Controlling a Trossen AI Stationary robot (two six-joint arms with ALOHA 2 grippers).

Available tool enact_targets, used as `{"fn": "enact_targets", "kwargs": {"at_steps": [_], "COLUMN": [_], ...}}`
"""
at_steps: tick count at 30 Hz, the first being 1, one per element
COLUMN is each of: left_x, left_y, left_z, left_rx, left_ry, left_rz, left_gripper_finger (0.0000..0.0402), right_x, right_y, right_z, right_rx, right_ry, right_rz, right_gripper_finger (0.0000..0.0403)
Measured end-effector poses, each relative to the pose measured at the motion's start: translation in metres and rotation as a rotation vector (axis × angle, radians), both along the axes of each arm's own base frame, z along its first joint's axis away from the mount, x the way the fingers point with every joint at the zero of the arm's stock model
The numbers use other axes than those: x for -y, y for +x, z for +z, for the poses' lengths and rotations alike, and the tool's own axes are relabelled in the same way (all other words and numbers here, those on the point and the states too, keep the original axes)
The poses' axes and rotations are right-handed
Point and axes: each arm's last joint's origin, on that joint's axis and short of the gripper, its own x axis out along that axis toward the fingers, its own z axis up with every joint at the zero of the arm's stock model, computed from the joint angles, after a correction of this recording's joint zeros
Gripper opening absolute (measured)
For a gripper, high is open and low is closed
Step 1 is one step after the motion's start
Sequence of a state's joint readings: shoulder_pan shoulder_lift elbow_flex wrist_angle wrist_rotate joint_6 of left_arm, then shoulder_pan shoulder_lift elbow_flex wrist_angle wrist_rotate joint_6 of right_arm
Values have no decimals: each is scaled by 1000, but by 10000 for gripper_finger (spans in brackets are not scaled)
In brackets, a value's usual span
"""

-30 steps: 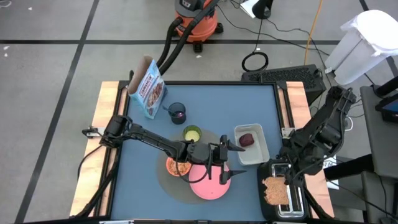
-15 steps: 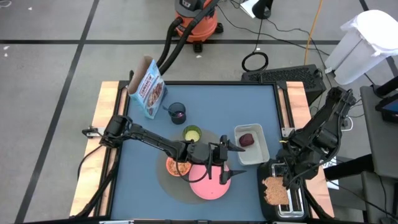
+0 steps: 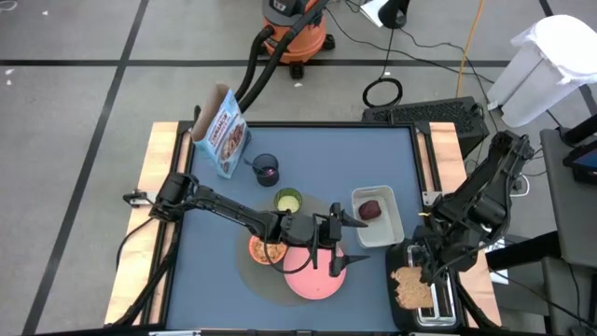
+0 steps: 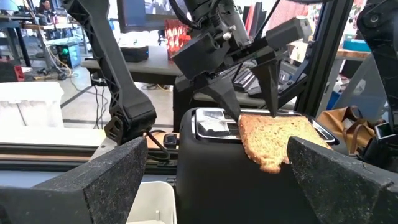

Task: Arrange a breakfast setting
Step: Put the toasted bread on the pink plate

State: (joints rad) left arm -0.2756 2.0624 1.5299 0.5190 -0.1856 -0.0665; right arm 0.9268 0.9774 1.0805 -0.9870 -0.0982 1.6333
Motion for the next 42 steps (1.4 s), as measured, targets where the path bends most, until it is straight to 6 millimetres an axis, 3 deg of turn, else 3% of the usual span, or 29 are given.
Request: {"fn": "enact_targets", "kwargs": {"at_steps": [32,42], "left_x": [0,0], "left_y": [0,0], "left_z": [0,0], "left_rx": [0,0], "left_ry": [-2,0], "left_rz": [0,0], "left_gripper_finger": [392,392], "right_x": [-8,-8], "right_y": [8,8], "right_z": [-8,-8], "right_rx": [31,29], "right_ry": [-71,-71], "right_rz": [15,14], "right_gripper_finger": [232,176]}}
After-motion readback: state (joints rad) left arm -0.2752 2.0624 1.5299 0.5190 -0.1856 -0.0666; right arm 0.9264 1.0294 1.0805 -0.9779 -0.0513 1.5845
